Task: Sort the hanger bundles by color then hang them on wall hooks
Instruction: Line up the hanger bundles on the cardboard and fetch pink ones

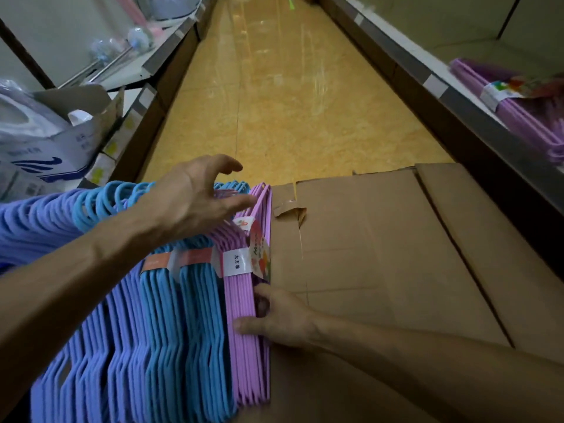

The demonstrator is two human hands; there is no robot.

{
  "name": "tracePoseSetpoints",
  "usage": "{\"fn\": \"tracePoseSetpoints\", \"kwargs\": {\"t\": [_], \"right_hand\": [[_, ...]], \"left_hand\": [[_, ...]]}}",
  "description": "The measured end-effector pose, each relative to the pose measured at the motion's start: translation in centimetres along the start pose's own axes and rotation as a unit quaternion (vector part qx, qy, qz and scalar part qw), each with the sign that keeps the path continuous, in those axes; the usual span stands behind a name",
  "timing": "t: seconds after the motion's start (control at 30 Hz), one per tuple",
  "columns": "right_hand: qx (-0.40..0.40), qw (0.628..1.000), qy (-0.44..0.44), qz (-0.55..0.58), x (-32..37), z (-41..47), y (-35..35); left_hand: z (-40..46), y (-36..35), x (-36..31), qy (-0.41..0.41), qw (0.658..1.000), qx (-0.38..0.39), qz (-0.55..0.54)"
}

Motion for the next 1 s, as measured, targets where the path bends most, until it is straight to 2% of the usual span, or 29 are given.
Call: {"fn": "tracePoseSetpoints", "kwargs": {"t": [0.17, 0.43, 0.57, 0.77, 1.0], "right_hand": [[-0.069, 0.995, -0.018, -0.063, -0.2, -2.6, 4.5], [-0.258, 0.952, 0.007, -0.165, -2.5, -9.2, 16.7], [-0.340, 0.916, 0.007, -0.213, -1.7, -12.3, 23.3], [-0.486, 0.840, 0.027, -0.241, 1.7, -15.1, 33.5], [-0.542, 0.780, -0.135, -0.283, 1.6, -14.6, 43.6]], "left_hand": [[2.1, -0.7, -3.8, -0.067, 0.990, -0.108, -0.059], [6.5, -2.7, -10.5, -0.084, 0.947, -0.168, -0.259], [8.2, -4.2, -13.5, -0.084, 0.926, -0.155, -0.334], [10.5, -6.0, -18.6, -0.096, 0.882, -0.114, -0.446], [15.6, -6.5, -23.0, -0.106, 0.863, -0.121, -0.478]]}}
Point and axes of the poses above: each hand's wrist, its own z-axis towards the middle knuckle, its own y-axis out of the back of the hand, x = y × z, the point moved 1 cm from there along z, towards the middle knuckle, and after that the axes turned 10 degrees about -y, right-handed, at the moved point
